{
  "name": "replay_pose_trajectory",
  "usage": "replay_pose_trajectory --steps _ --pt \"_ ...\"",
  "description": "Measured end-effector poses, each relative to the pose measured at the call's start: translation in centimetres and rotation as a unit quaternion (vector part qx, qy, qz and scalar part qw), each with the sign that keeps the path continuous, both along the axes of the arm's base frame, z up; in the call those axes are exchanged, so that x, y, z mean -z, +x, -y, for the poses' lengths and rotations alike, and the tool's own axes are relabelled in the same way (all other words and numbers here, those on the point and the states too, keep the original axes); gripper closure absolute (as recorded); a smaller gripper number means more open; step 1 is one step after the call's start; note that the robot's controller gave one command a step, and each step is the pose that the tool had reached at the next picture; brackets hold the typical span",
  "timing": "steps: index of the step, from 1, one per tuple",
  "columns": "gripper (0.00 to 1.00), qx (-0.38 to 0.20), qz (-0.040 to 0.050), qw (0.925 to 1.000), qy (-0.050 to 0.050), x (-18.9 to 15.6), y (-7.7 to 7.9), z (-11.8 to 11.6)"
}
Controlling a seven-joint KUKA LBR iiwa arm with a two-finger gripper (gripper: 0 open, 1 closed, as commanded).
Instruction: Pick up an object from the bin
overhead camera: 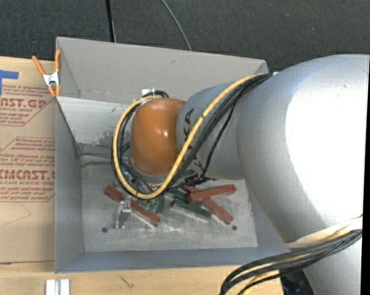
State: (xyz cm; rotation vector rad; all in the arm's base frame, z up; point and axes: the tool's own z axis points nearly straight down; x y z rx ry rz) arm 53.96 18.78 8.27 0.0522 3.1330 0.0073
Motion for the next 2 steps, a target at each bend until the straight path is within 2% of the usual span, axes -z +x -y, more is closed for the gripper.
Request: replay_pose_trajectory --steps 1,2 --pt "0.00 -0.001 -0.0023 1.0000 -0.001 0.4 0.1 0.0" --pt "0.00 0.048 0.0038 0.9988 0.006 0.6 0.1 1.2"
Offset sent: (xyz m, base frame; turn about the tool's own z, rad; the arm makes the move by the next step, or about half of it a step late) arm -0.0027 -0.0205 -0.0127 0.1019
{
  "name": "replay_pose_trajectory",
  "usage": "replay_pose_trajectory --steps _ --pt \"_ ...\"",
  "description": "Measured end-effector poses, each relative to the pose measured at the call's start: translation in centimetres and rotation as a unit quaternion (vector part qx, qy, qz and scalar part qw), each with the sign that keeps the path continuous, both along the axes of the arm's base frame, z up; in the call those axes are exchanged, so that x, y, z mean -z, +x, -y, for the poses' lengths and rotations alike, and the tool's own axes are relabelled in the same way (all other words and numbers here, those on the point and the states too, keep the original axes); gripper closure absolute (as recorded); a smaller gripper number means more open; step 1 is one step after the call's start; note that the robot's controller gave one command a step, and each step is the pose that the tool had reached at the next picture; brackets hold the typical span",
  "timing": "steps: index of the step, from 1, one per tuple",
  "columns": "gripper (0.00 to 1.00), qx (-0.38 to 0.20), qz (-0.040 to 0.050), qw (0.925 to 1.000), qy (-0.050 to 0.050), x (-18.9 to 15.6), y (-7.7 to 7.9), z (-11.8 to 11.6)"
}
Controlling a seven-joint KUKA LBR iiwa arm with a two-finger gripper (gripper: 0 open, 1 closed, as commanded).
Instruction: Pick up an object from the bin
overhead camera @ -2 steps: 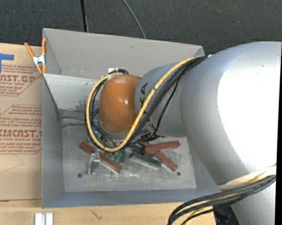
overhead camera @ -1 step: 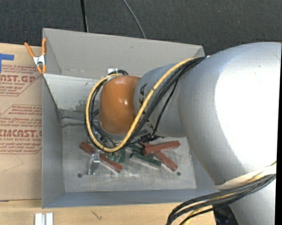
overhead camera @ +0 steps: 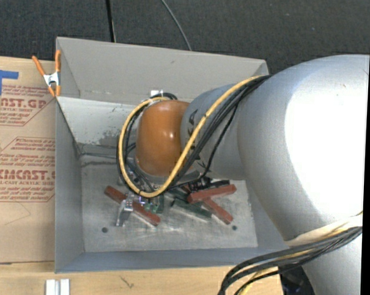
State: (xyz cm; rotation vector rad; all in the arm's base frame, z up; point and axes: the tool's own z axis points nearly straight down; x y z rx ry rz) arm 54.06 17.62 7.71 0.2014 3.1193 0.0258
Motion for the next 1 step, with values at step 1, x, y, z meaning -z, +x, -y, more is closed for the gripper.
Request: replay_pose_trajectory --steps 1 --pt "1.00 -0.048 -0.0048 0.9988 -0.007 -0.32 0.10 -1.24"
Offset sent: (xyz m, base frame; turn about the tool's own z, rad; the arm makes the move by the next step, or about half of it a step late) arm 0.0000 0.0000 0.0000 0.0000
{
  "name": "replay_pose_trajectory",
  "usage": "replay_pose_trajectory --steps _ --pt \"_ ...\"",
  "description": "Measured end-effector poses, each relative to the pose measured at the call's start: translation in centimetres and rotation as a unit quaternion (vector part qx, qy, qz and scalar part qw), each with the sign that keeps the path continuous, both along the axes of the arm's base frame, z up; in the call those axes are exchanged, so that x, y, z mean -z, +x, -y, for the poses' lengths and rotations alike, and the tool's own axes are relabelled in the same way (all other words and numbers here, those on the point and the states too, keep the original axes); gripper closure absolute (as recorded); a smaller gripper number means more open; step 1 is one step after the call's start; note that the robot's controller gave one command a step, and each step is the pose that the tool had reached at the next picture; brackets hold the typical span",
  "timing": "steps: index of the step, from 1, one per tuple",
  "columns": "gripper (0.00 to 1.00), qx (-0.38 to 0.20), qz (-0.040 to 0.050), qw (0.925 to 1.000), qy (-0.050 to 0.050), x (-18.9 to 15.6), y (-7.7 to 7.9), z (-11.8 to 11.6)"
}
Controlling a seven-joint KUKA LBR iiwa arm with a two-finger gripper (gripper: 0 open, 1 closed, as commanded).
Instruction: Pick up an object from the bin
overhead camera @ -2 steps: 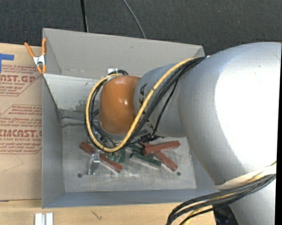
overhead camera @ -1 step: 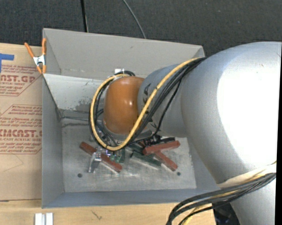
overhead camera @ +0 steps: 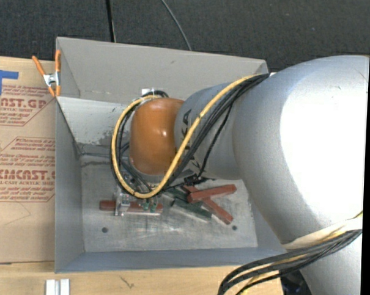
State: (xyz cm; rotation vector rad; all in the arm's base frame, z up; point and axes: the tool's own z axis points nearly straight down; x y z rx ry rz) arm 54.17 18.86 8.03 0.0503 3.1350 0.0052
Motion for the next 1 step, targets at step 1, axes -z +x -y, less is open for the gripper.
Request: replay_pose_trajectory --steps 1 --pt "1.00 0.000 0.0000 1.0000 0.000 0.00 0.00 0.00"
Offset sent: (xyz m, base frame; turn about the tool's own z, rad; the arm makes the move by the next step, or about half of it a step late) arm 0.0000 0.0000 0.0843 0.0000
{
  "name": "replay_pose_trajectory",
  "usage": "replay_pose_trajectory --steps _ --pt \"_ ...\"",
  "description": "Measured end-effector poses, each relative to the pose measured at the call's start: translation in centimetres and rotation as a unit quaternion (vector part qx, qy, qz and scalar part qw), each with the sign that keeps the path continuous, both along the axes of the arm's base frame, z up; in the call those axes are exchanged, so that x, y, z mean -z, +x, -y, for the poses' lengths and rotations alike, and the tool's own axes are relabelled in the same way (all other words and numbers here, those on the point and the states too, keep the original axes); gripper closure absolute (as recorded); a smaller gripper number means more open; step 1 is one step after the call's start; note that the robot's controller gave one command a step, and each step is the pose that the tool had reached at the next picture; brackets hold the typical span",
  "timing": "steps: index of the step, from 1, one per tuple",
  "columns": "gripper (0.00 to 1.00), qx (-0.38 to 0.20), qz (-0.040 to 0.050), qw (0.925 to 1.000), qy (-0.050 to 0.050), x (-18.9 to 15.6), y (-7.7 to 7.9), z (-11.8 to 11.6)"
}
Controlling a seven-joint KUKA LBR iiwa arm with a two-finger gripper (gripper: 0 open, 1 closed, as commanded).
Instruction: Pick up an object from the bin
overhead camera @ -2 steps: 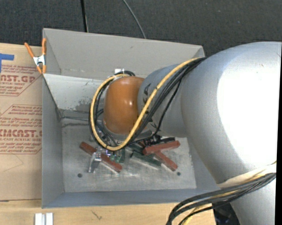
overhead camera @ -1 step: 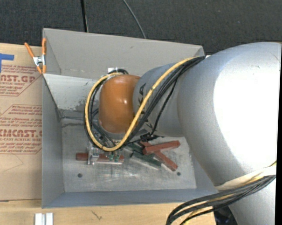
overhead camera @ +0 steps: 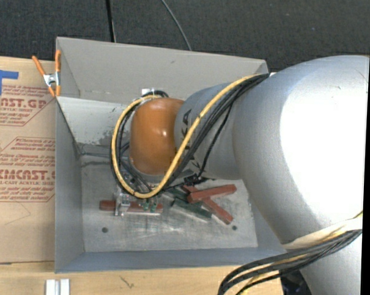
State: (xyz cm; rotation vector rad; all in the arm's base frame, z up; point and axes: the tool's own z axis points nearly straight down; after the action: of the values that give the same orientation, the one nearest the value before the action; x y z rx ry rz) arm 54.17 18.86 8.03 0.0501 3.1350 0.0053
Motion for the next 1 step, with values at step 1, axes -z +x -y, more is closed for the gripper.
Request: replay_pose_trajectory --steps 1 --pt "1.00 0.000 -0.0031 1.0000 -0.001 -0.32 -0.17 0.06"
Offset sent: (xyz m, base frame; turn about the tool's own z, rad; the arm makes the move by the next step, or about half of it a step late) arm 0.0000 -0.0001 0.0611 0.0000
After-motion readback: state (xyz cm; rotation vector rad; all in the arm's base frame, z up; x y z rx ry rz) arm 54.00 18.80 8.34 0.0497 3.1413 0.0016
